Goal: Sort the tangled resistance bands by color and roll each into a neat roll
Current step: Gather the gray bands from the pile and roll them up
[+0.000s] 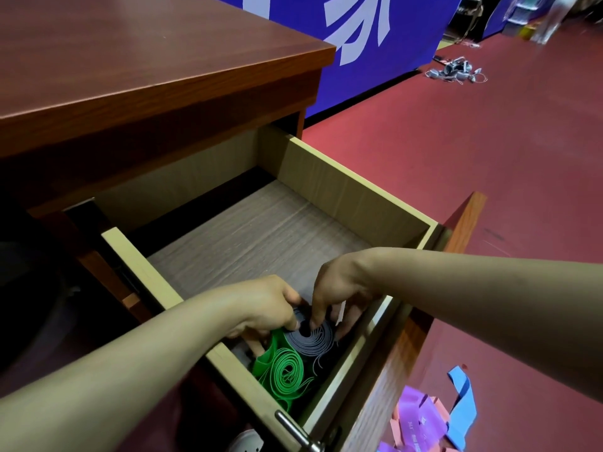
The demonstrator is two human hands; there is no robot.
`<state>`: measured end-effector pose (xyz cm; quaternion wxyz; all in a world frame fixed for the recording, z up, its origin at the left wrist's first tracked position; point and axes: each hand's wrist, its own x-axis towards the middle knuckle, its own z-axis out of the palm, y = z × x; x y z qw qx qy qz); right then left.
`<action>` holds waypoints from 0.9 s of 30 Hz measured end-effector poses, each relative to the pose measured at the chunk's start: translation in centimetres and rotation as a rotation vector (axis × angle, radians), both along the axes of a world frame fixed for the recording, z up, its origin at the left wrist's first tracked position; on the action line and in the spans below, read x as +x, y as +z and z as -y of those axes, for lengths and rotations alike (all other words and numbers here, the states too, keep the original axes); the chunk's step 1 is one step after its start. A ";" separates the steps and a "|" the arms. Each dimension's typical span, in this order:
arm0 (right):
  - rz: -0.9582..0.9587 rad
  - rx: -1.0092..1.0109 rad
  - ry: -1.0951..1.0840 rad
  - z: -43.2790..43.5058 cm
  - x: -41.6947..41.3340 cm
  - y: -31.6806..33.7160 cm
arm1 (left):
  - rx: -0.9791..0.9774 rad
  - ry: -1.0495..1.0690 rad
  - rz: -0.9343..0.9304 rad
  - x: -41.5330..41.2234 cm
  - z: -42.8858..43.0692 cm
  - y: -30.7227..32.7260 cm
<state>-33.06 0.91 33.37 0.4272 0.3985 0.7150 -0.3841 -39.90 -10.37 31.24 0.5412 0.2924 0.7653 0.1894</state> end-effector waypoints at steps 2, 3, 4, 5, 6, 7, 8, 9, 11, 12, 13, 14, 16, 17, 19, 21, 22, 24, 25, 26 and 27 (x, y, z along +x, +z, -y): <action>0.019 0.121 0.209 0.0 -0.3 0.2 | -0.030 -0.042 -0.004 -0.4 -0.2 0.1; 0.027 0.180 0.304 -0.2 -0.5 0.4 | -0.047 -0.064 -0.020 -0.7 -0.3 0.1; 0.032 0.226 0.369 -0.5 -0.4 0.8 | -0.060 -0.088 -0.037 -0.8 -0.5 0.3; 0.039 0.247 0.402 -0.7 -0.6 1.1 | -0.072 -0.101 -0.043 -1.2 -0.6 0.3; 0.042 0.252 0.408 -0.9 -0.5 1.5 | -0.082 -0.109 -0.038 -1.4 -0.7 0.4; 0.033 0.249 0.411 -1.0 -0.5 1.8 | -0.092 -0.108 -0.022 -1.6 -0.8 0.6; 0.012 0.248 0.417 -1.1 -0.5 2.0 | -0.099 -0.110 -0.008 -1.8 -0.7 0.8; -0.017 0.251 0.425 -1.2 -0.4 2.1 | -0.104 -0.120 -0.004 -1.9 -0.7 1.0; -0.092 0.268 0.411 -1.4 -0.2 2.2 | -0.099 -0.134 -0.020 -2.1 -0.6 1.2; -0.136 0.274 0.382 -1.5 -0.2 2.2 | -0.090 -0.124 -0.026 -2.2 -0.6 1.3; -0.179 0.280 0.353 -1.6 -0.1 2.3 | -0.079 -0.111 -0.030 -2.2 -0.6 1.3; -0.224 0.288 0.330 -1.6 -0.1 2.4 | -0.067 -0.096 -0.030 -2.2 -0.7 1.4; -0.319 0.302 0.289 -1.8 0.0 3.0 | -0.043 -0.066 -0.025 -2.0 -0.7 1.7; -0.366 0.307 0.266 -1.9 0.1 3.3 | -0.023 -0.051 -0.031 -1.9 -0.8 1.9; -0.461 0.329 0.198 -2.1 0.5 4.2 | 0.025 -0.028 -0.074 -1.6 -1.0 2.4; -0.549 0.355 0.116 -2.4 1.3 5.1 | 0.046 -0.030 -0.086 -1.1 -1.1 3.0; -0.578 0.361 0.087 -2.4 1.6 5.4 | 0.035 -0.043 -0.085 -0.9 -1.1 3.2; -0.582 0.361 0.081 -2.3 2.5 5.9 | -0.012 -0.094 -0.123 -0.4 -0.7 3.8; -0.549 0.345 0.105 -2.2 2.6 5.9 | -0.041 -0.116 -0.150 -0.4 -0.4 3.7; -0.505 0.328 0.140 -1.9 2.7 5.9 | -0.066 -0.136 -0.177 -0.3 -0.1 3.6; -0.463 0.311 0.183 -1.6 2.8 5.8 | -0.085 -0.141 -0.194 -0.1 0.3 3.5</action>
